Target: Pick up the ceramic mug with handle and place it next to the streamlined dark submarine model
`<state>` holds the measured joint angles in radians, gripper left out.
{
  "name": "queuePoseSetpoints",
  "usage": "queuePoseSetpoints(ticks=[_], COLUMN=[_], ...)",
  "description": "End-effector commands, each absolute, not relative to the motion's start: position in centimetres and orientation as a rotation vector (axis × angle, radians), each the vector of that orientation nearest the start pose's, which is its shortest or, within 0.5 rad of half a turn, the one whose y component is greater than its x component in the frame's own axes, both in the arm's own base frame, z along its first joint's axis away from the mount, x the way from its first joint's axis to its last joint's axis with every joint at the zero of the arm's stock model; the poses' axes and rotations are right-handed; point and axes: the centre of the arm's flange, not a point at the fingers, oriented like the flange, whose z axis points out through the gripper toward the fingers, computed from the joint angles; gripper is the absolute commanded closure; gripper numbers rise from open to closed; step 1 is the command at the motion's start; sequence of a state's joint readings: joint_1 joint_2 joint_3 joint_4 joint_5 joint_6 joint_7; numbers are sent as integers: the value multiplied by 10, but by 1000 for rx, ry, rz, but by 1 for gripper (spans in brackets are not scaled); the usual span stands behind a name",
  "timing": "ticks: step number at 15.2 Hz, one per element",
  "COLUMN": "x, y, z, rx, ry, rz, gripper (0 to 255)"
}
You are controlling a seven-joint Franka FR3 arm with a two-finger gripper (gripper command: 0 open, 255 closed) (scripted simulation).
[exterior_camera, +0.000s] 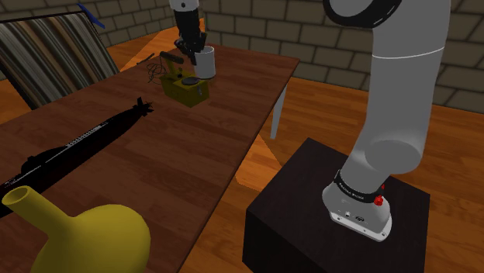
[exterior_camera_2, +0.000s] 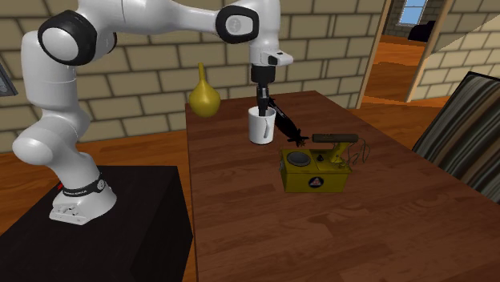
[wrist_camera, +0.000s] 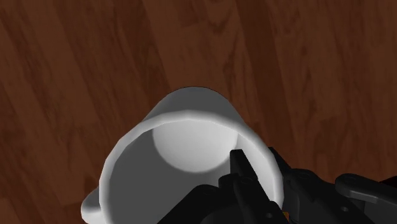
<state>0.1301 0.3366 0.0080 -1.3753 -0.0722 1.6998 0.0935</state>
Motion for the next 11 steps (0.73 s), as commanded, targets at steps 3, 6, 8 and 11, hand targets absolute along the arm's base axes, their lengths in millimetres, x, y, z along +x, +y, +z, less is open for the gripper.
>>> queuePoseSetpoints(ticks=[3, 6, 8, 11], x=[647, 643, 640, 636], y=[133, 172, 198, 237], z=[525, 525, 525, 526], rx=[-3211, -3211, -3211, -3211], ry=[-85, -85, -85, -85], rz=[6, 6, 6, 6], gripper=[255, 255, 255, 255])
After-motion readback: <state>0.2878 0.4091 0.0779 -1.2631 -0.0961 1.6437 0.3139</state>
